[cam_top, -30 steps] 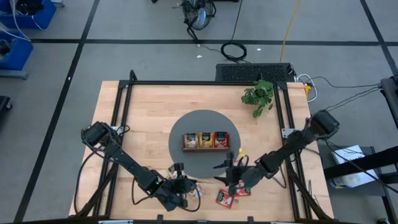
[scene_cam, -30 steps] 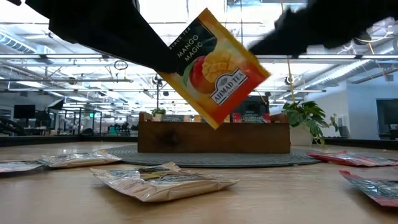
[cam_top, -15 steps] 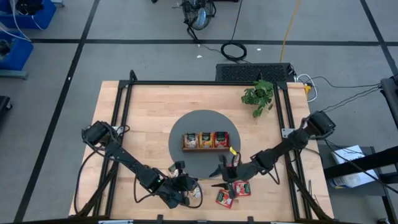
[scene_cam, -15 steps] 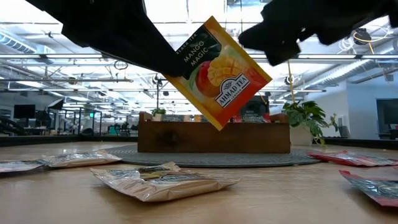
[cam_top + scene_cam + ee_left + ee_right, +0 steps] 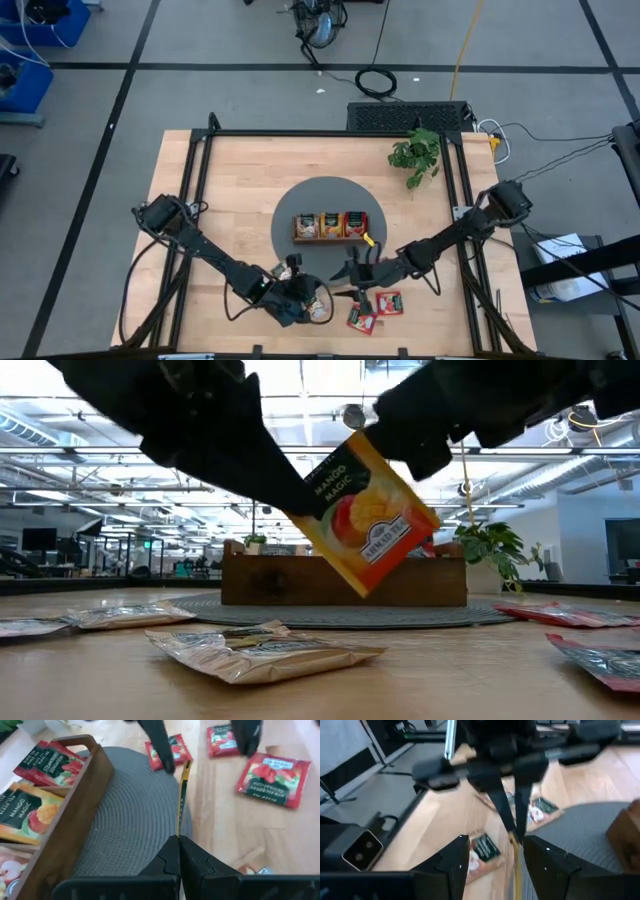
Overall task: Pick & Place Tea
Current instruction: Put the yellow tea bag into the middle section of the wooden organizer
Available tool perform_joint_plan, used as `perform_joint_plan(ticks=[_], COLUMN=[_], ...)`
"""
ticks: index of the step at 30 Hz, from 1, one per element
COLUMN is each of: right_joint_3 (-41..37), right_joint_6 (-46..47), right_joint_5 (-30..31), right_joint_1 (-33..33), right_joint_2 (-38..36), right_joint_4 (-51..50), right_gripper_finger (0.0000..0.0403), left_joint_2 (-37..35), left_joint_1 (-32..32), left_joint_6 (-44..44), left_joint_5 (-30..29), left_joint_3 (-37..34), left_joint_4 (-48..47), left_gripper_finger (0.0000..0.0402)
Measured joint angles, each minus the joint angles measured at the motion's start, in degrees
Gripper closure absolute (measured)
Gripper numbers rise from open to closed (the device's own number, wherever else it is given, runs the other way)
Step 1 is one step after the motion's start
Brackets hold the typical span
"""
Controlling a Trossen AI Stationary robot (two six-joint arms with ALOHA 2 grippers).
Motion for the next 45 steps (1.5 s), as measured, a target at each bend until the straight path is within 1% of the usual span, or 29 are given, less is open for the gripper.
perform_joint_plan(ticks=[4,7,10,14,21,25,31,37,40,42,45], right_joint_3=[0.0,0.0,0.02,0.02,0.59,0.76,0.76,0.6,-0.87,-2.57,-5.59], right_joint_6=[1.21,1.36,0.45,-1.07,-1.69,-2.73,-4.12,-5.83,-6.7,-8.68,-9.76], right_joint_5=[0.01,-0.05,-1.26,-1.79,-6.44,-6.31,-5.54,-1.16,-1.3,-1.4,-1.51], right_joint_1=[-1.18,-1.69,-1.83,-1.83,-2.28,-3.16,-3.71,-4.51,-6.09,-7.25,-9.94], right_joint_2=[1.43,1.69,1.71,1.71,4.89,5.86,5.33,4.08,0.79,-2.81,-7.95], right_joint_4=[-2.14,-1.18,-0.8,0.29,3.88,3.92,4.57,5.74,8.39,11.04,13.88], right_gripper_finger=[0.0232,0.0233,0.0244,0.0282,0.0353,0.0395,0.0402,0.0402,0.0402,0.0402,0.0403], left_joint_2=[-0.02,-0.02,-0.02,-0.02,-0.02,-0.02,-0.02,-1.26,-2.5,-2.84,-3.64], left_joint_1=[-0.13,-0.2,-0.17,-0.13,0.17,0.31,-0.61,-3.02,-4.85,-6.0,-7.68], left_joint_6=[0.4,1.04,1.05,0.99,1.21,0.33,-0.59,-1.24,-2.62,-4.45,-5.74], left_joint_5=[0.64,0.79,0.9,0.89,1.03,1.2,4.08,4.24,4.18,4.05,1.73], left_joint_3=[0.0,0.0,0.0,0.0,0.0,-0.03,-0.07,0.0,-0.06,0.1,-0.11], left_joint_4=[0.89,1.44,1.32,1.37,1.99,1.69,2.53,0.15,-3.23,-5.06,-7.58], left_gripper_finger=[0.04,0.04,0.04,0.0399,0.0398,0.0392,0.0362,0.033,0.0324,0.0325,0.0331])
